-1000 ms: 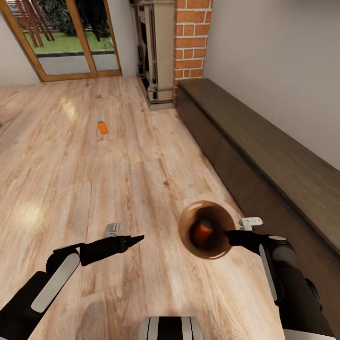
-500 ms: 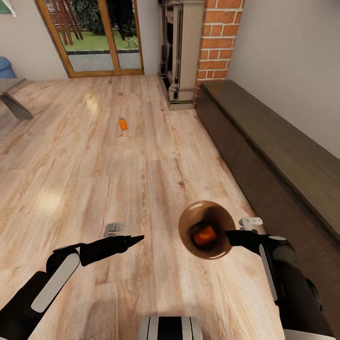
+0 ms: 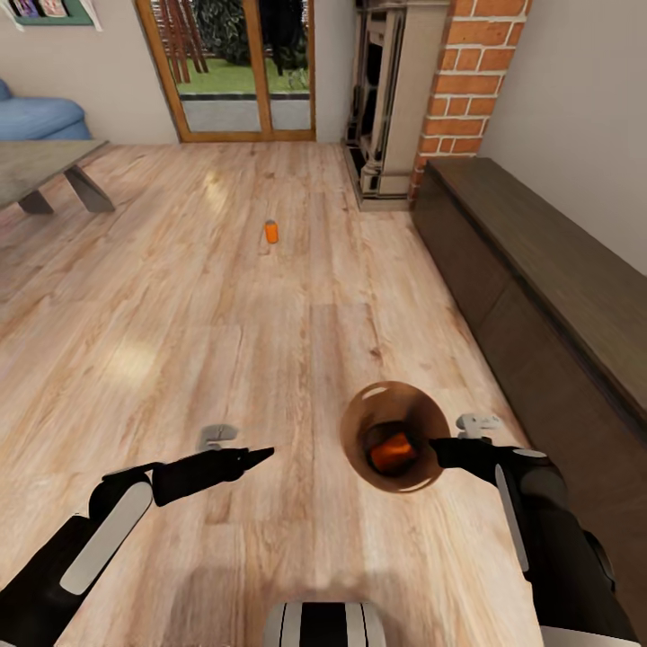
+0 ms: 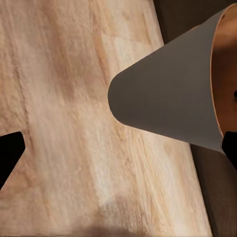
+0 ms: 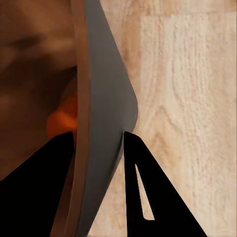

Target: Put the three can of soda from the living room inside the tash can in the kitchen.

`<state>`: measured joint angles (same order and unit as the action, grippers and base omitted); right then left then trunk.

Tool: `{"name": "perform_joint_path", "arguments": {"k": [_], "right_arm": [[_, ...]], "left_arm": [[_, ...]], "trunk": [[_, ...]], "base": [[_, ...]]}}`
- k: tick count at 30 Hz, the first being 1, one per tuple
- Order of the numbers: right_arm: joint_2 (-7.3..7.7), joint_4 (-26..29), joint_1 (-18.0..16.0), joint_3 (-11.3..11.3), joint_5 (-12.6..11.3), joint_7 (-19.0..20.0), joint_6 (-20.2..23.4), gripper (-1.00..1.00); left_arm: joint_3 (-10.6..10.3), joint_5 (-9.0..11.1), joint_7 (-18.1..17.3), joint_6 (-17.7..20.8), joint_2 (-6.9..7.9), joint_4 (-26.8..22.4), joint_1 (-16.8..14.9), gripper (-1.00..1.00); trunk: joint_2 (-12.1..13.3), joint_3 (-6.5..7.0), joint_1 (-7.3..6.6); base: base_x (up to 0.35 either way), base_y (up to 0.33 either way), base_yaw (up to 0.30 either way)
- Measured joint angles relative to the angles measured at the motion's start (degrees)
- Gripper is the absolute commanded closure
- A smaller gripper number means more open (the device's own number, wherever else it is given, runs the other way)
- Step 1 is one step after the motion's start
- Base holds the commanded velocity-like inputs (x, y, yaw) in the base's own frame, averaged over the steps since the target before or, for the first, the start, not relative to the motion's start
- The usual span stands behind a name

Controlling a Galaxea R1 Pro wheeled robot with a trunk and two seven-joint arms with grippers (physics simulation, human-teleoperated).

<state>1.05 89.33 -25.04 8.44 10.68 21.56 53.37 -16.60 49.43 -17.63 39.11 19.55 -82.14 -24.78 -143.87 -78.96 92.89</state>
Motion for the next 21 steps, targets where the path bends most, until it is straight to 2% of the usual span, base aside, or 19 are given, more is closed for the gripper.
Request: {"name": "perform_joint_path", "arguments": {"k": [7,10,13,14,18,21], "right_arm": [[0.01,-0.02,0.00,0.42,-0.04,0.04,0.01,1.00],[0.01,-0.03,0.00,0.46,0.03,-0.04,0.01,1.00],[0.00,-0.05,0.00,0.64,-0.46,-0.19,0.16,1.00],[0.00,-0.05,0.00,1.51,-1.08,-0.16,0.31,1.00],[-0.03,-0.07,0.00,3.55,1.31,-0.19,-0.06,1.00],[-0.07,-0.06,0.00,3.84,-0.14,-0.15,0.23,1.00]], "left_arm": [[-0.07,0.03,0.28,-0.09,-0.07,0.04,0.00,-1.00],[-0.09,0.10,0.25,-2.45,-0.27,0.01,0.00,-1.00],[-0.15,0.14,0.16,-5.55,-0.37,-0.03,-0.01,-1.00],[-0.17,0.18,0.15,-5.95,-0.39,-0.04,0.01,-1.00],[-0.36,0.29,0.22,-5.88,-0.32,0.08,0.00,-1.00],[-2.18,0.27,0.94,-6.03,-0.31,0.09,0.02,-1.00]], "trunk": [[0.00,0.00,0.00],[0.00,0.00,0.00],[0.00,0.00,0.00],[0.00,0.00,0.00],[0.00,0.00,0.00],[0.00,0.00,0.00]], "base": [[0.000,0.000,0.255],[0.000,0.000,0.234],[0.000,0.000,0.083],[0.000,0.000,0.022],[0.000,0.000,0.006],[0.000,0.000,0.048]]}}
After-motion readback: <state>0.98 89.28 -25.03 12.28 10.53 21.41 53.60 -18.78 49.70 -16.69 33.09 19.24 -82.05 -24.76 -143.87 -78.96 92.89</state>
